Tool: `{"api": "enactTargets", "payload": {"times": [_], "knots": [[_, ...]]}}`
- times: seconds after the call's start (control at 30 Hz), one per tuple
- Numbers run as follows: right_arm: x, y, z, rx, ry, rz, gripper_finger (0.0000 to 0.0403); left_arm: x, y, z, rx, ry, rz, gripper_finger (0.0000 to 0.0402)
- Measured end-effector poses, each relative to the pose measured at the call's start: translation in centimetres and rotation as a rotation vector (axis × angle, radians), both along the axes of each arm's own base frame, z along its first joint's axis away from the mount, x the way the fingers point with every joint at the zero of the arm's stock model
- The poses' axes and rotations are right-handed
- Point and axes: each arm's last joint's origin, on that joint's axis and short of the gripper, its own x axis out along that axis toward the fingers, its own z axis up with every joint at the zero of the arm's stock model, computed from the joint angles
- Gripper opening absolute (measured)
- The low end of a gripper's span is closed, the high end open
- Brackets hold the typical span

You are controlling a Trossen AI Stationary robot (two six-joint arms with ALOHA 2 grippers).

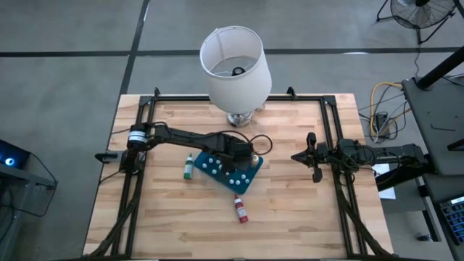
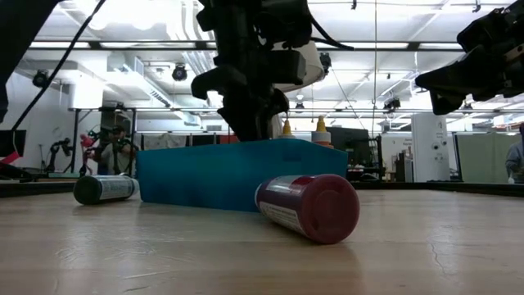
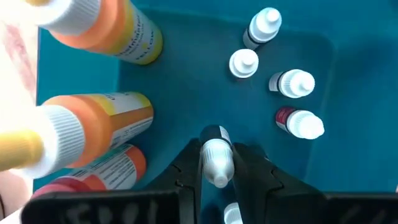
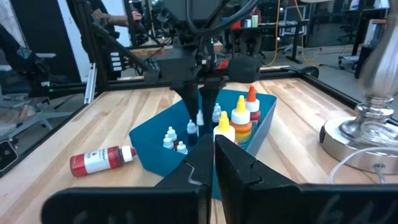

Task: Pick & Place food coloring
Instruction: Put the small black food coloring bottle into the blue container

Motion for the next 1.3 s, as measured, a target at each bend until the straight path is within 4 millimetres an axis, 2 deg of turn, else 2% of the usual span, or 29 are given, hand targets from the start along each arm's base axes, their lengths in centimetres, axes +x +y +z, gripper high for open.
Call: {"api": "enactTargets", "payload": {"times": [0.43, 1.3], "knots": [[0.0, 0.0, 0.0, 0.0, -0.001, 0.0, 0.0008, 0.0, -1.2, -0.2, 0.036, 0.003, -0.123, 0.0044], [0.0, 0.0, 0.0, 0.0, -0.002, -0.001, 0.0008, 0.9, -2.0, -2.6, 0.093, 0.036, -0.218, 0.0044]]}}
